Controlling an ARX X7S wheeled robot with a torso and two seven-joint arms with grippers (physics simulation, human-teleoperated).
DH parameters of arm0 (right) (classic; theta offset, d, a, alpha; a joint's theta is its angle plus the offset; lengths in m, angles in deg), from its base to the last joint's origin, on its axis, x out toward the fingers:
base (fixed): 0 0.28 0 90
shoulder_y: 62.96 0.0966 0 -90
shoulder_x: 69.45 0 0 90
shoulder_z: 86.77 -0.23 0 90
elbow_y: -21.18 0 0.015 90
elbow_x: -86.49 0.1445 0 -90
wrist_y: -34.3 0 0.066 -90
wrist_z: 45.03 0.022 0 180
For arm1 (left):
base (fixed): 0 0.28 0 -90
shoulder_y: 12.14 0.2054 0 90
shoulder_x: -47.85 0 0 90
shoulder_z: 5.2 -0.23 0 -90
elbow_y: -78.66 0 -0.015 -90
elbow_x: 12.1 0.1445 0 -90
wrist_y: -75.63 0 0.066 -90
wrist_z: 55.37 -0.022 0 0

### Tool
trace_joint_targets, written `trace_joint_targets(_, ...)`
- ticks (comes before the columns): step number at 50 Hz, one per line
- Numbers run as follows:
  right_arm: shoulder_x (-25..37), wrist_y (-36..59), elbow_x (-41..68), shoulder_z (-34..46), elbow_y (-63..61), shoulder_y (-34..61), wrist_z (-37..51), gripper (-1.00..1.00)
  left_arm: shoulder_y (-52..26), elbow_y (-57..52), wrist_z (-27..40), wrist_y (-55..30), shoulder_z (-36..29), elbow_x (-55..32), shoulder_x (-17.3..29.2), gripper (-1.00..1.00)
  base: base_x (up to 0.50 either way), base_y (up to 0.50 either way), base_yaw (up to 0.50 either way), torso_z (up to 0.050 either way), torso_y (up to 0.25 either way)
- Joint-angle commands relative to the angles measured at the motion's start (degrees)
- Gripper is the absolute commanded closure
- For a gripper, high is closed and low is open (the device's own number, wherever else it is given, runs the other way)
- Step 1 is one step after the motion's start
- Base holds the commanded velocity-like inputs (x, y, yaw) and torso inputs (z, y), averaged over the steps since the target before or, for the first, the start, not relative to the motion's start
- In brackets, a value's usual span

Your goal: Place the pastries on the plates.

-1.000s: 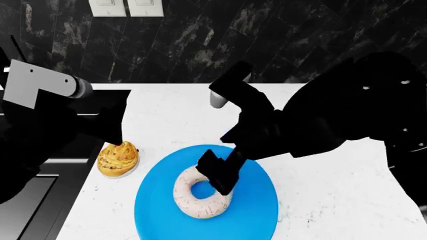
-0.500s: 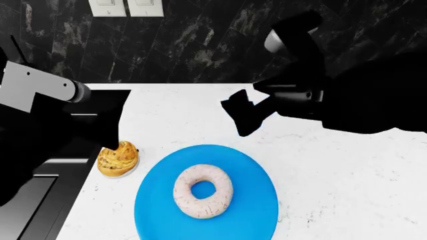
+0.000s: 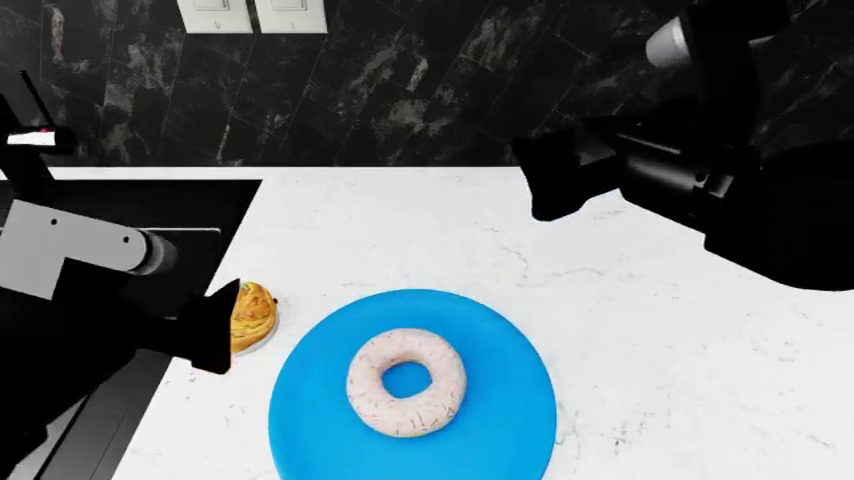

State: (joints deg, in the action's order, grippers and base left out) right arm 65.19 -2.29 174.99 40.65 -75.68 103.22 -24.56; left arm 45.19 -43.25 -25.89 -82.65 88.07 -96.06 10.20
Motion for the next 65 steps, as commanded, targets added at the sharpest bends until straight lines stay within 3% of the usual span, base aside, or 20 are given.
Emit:
trace_joint_targets(1, 0.91, -1.65, -0.24, -0.75, -1.05, -1.49, 0.51, -1.00, 2.40, 1.05, 3.74, -0.57, 1.21, -3.92, 0.27, -1.00, 0.00, 0.00, 0.00, 0.000, 0.000)
trace_joint_targets(34, 0.43, -0.86, -0.63, 0.89, -0.71, -2.60, -0.27, -1.00, -3.66, 13.06, -5.81, 1.61, -8.32, 7.48, -5.70, -1.00, 0.00, 0.00, 0.00, 0.000, 0.000)
trace_joint_targets(44, 0.06, -0.56, -0.60, 1.27, -0.56, -2.42, -0.49, -1.00, -2.31, 14.35, -9.47, 3.04, -8.83, 8.94, -4.88, -1.00, 0.00, 0.00, 0.00, 0.000, 0.000)
trace_joint_targets(59, 0.05, -0.74, -0.14, 1.29, -0.83, -2.95, -0.28, -1.00, -2.50, 18.92, -13.78, 5.29, -12.95, 13.37, -7.53, -1.00, 0.00, 0.00, 0.00, 0.000, 0.000)
trace_joint_targets(65, 0.05, -0.62, 0.05, 1.32, -0.90, -2.85, -0.26, -1.00, -0.16, 19.74, -15.61, 6.09, -12.35, 13.52, -5.76, -1.00, 0.00, 0.00, 0.00, 0.000, 0.000)
